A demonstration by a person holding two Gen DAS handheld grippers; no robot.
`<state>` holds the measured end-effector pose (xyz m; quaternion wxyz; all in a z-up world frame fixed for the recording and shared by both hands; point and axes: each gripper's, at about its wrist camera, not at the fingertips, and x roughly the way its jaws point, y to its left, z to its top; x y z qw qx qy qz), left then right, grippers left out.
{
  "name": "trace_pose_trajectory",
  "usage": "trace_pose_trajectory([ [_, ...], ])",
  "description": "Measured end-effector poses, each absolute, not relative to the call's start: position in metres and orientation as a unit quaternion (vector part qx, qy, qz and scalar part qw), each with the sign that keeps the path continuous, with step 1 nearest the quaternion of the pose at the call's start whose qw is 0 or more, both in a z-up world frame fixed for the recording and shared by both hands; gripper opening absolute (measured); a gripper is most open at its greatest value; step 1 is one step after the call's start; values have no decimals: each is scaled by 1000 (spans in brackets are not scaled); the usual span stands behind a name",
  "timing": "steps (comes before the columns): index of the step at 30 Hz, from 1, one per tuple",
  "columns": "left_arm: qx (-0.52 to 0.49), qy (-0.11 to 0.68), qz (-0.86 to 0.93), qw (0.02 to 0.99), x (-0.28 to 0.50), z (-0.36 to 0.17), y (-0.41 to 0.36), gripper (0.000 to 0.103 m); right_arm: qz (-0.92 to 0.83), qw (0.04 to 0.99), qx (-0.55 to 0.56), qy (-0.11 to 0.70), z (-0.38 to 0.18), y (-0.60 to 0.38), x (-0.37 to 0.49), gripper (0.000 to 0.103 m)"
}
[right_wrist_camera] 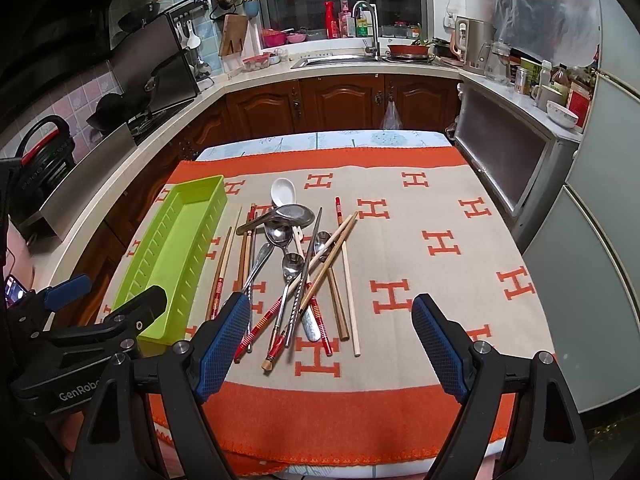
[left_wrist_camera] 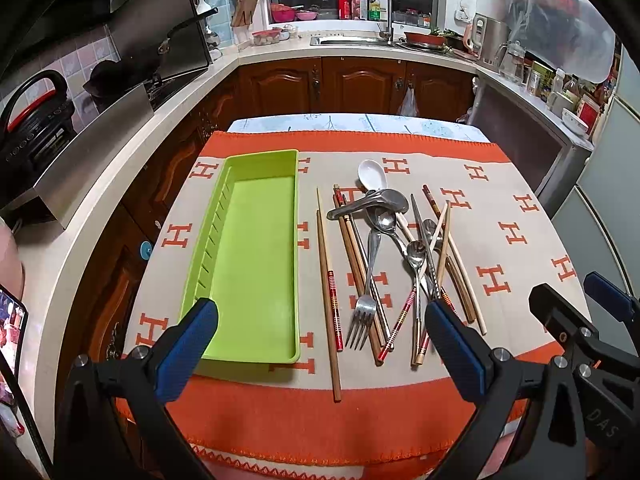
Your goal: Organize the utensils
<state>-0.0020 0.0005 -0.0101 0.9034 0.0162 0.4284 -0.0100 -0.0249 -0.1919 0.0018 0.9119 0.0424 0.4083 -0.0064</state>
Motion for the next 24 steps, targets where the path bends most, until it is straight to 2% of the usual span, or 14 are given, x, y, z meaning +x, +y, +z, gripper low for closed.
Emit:
trace_pose_trajectory([
  [24, 22, 416, -13, 909, -10, 2, 0, 102, -16, 919, 38, 393, 17, -194, -36, 84],
])
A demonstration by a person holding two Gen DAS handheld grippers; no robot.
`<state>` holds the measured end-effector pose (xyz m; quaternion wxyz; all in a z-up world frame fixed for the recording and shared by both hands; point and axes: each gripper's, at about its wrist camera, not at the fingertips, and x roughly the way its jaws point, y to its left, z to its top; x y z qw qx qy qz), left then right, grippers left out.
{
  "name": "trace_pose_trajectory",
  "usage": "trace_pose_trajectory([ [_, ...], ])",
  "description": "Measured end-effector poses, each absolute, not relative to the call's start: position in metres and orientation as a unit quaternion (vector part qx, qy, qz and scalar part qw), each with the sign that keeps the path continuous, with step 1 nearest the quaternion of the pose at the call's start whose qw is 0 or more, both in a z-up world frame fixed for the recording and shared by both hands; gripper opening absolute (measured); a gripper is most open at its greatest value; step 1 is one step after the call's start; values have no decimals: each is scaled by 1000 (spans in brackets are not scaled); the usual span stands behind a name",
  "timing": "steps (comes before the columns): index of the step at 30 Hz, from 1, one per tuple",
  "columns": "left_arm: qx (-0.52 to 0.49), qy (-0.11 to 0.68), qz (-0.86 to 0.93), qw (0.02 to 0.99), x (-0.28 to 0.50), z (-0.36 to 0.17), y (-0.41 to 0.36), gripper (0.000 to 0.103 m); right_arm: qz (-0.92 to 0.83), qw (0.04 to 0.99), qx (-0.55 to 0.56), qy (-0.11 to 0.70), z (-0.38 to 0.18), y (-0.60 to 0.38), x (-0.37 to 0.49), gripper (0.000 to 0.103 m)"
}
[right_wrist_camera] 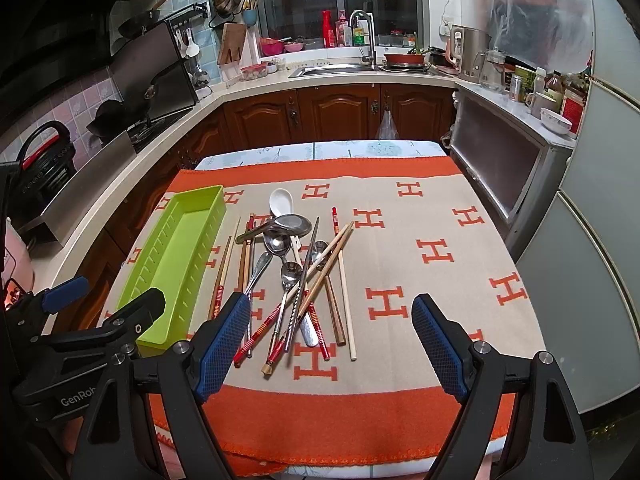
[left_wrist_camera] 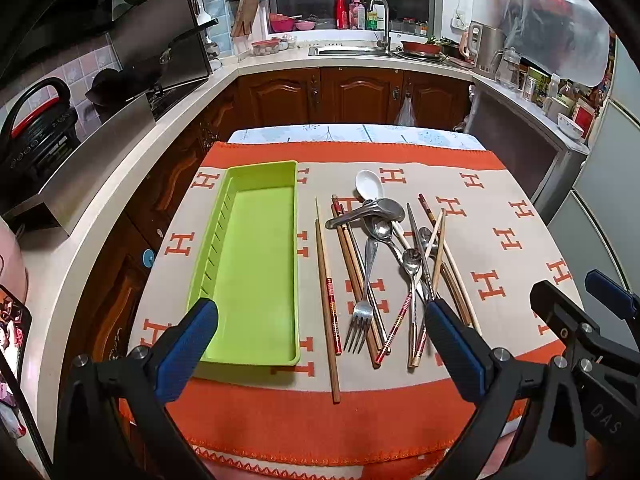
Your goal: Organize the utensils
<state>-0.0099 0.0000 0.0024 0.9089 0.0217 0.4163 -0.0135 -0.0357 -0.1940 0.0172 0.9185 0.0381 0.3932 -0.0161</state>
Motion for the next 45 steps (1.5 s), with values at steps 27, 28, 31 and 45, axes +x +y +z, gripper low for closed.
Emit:
trace_pose_trajectory([
  [27, 12, 431, -43, 901, -23, 9, 6, 102, -5, 926, 46, 375, 32, -181, -67, 84],
  [28, 10, 430, -44, 902, -23, 10, 7, 102, -3, 926, 45, 374, 34, -180, -68, 84],
  [31, 8, 430, -44, 902, -20, 12, 8, 102, 5, 928, 43, 369, 38, -178, -70, 84],
  [45, 31, 504, -72, 860, 48, -14, -15, 102, -5, 882, 100, 460, -9, -224, -2, 84],
])
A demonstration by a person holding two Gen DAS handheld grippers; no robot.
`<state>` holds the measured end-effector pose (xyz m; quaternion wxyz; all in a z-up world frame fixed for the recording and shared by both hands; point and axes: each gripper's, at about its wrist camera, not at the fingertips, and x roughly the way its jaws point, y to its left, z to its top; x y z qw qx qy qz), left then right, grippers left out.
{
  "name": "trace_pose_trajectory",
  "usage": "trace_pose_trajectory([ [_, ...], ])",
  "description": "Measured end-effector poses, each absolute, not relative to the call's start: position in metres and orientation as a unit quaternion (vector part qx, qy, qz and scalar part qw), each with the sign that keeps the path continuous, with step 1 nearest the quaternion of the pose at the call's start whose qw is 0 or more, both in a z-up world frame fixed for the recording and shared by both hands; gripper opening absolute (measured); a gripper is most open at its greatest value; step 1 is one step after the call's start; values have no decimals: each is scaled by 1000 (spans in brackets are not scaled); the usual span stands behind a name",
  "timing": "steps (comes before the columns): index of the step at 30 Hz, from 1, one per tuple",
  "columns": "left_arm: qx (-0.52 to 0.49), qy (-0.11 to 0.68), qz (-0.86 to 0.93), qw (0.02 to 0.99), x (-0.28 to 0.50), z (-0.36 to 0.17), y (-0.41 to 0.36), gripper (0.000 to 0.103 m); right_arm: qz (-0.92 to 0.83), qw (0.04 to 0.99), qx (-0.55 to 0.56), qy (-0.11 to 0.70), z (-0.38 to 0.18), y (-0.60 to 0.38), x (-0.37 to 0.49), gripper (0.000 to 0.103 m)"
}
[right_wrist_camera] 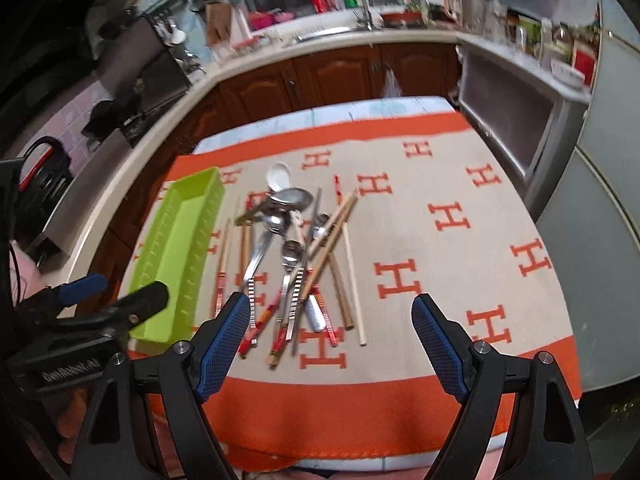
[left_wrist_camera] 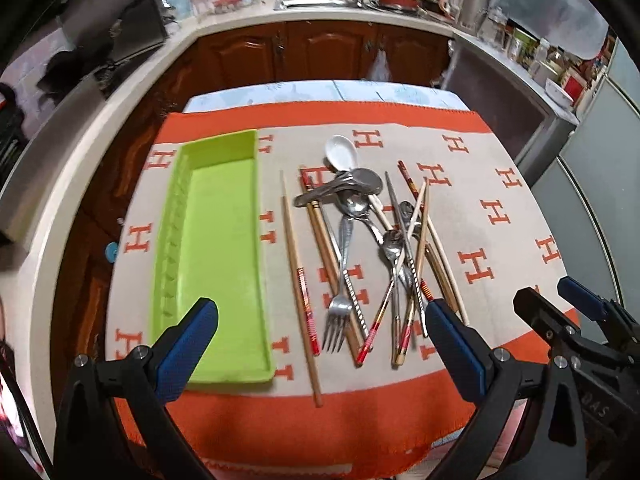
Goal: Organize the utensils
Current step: 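Move the right gripper into the pile and grasp the long metal utensil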
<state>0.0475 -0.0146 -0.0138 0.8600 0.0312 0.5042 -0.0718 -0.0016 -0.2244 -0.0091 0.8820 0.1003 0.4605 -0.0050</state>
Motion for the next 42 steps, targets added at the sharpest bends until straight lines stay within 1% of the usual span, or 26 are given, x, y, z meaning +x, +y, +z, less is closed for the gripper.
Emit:
trace_pose_trajectory([
  [4, 54, 514, -77, 853, 71, -29, -28, 102, -23, 870, 120, 477, -30, -251, 16, 84],
  [8, 54, 533, -98, 839, 92, -46, -39, 101, -34, 855, 132, 500, -55, -270, 37, 76],
  [10, 52, 544, -110, 830, 101, -55, -43, 93, -36, 847, 140, 511, -67, -277, 47, 70],
  [11, 52, 550, -115, 826, 104, -60, -46, 91, -36, 843, 146, 517, -74, -281, 52, 68],
  [12, 50, 558, -123, 819, 108, -65, -49, 84, -35, 840, 149, 521, -78, -282, 55, 65],
  [13, 48, 563, -129, 815, 110, -69, -52, 74, -34, 838, 151, 524, -83, -283, 58, 65],
  [14, 46, 570, -136, 809, 112, -73, -55, 69, -32, 836, 151, 527, -87, -283, 61, 64],
  [16, 37, 587, -150, 794, 119, -84, -62, 50, -31, 833, 150, 532, -94, -284, 65, 63],
  [17, 31, 594, -157, 788, 121, -87, -65, 45, -31, 831, 149, 535, -97, -284, 67, 63],
  [18, 24, 602, -164, 781, 124, -91, -68, 37, -31, 830, 150, 537, -102, -285, 70, 62],
  [19, 16, 610, -171, 774, 126, -95, -71, 31, -31, 828, 150, 539, -103, -285, 71, 62],
  [21, 2, 621, -182, 762, 131, -101, -76, 27, -28, 825, 156, 543, -108, -286, 74, 61],
  [24, -12, 635, -182, 750, 139, -109, -81, 23, -19, 821, 161, 547, -112, -285, 76, 58],
  [25, -17, 641, -179, 746, 143, -113, -82, 19, -17, 821, 160, 548, -112, -285, 77, 58],
  [26, -21, 645, -178, 743, 145, -115, -82, 16, -16, 821, 160, 548, -112, -284, 77, 58],
  [33, -36, 659, -169, 732, 156, -129, -82, 15, -2, 818, 158, 552, -116, -279, 80, 55],
  [38, -60, 675, -172, 715, 162, -138, -77, 16, 7, 819, 154, 553, -118, -271, 82, 55],
  [42, -70, 670, -175, 718, 163, -141, -81, 14, 7, 819, 153, 553, -117, -270, 80, 55],
])
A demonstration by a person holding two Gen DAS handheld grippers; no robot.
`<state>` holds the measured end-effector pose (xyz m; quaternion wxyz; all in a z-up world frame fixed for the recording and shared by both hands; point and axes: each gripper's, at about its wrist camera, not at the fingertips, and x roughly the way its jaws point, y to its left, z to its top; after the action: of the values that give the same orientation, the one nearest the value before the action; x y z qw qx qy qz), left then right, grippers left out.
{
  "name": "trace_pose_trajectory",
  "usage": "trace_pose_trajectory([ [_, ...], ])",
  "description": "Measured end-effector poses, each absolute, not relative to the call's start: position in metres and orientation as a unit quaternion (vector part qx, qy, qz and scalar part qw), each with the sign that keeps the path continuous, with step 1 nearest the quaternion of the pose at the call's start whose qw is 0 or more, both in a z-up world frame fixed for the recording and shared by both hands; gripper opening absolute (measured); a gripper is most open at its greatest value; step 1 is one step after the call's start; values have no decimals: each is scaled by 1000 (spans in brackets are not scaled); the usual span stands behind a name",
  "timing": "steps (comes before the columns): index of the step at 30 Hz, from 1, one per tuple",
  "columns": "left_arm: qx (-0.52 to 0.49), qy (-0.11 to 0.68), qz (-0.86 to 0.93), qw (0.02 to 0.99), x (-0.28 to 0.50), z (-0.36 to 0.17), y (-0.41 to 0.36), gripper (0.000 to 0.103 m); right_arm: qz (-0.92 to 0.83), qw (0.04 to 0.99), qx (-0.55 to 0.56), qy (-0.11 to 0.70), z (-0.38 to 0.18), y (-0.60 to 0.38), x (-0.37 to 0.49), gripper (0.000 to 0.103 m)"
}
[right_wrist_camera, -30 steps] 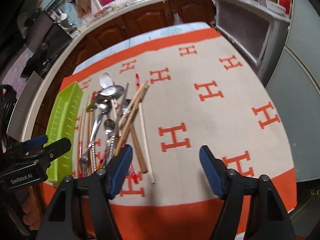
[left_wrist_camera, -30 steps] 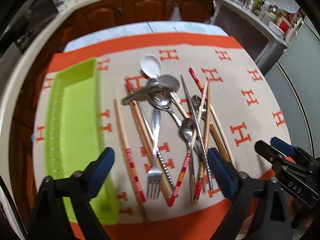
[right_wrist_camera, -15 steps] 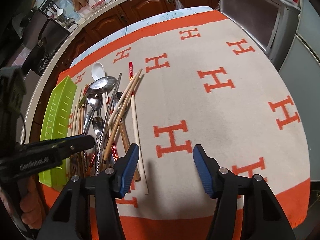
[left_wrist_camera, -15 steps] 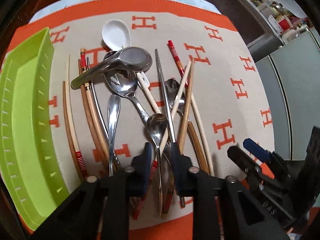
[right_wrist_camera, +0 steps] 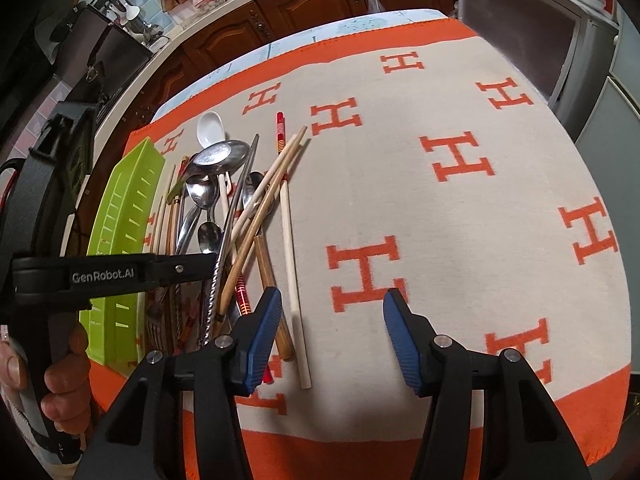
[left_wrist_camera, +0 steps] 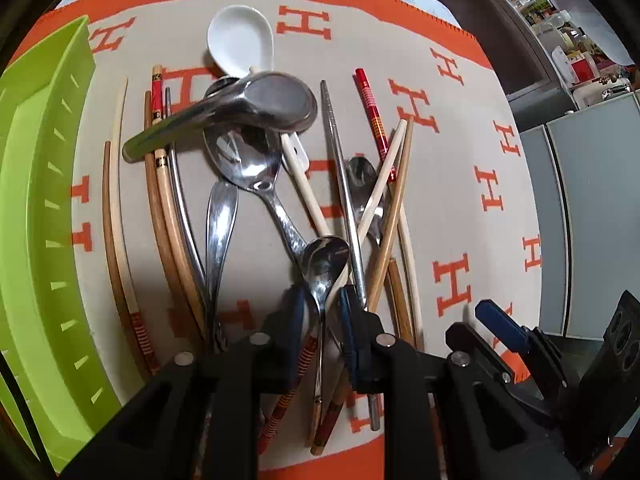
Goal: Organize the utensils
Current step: 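Move the right gripper into the pile and grasp the long metal utensil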
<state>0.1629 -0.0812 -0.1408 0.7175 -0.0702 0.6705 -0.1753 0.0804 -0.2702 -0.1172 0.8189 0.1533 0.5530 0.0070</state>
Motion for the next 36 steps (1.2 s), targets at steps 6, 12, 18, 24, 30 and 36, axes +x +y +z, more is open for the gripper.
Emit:
trace_pose_trajectory([
  [6, -78, 651, -172, 736, 160, -131, -76, 3, 5, 817, 153, 556, -120, -270, 80, 55],
  [12, -90, 643, -168, 742, 158, -125, -65, 1, 22, 817, 151, 556, -117, -261, 85, 55],
  [18, -100, 650, -164, 735, 157, -129, -54, 1, 64, 817, 154, 552, -106, -239, 103, 51],
  [24, -97, 649, -164, 737, 151, -126, -43, 2, 93, 803, 140, 571, -114, -211, 128, 34],
  [30, -100, 643, -162, 742, 150, -119, -28, 2, 97, 790, 131, 591, -128, -202, 148, 24],
  [36, -105, 639, -156, 746, 153, -115, -18, 2, 101, 774, 134, 610, -141, -203, 166, 23],
])
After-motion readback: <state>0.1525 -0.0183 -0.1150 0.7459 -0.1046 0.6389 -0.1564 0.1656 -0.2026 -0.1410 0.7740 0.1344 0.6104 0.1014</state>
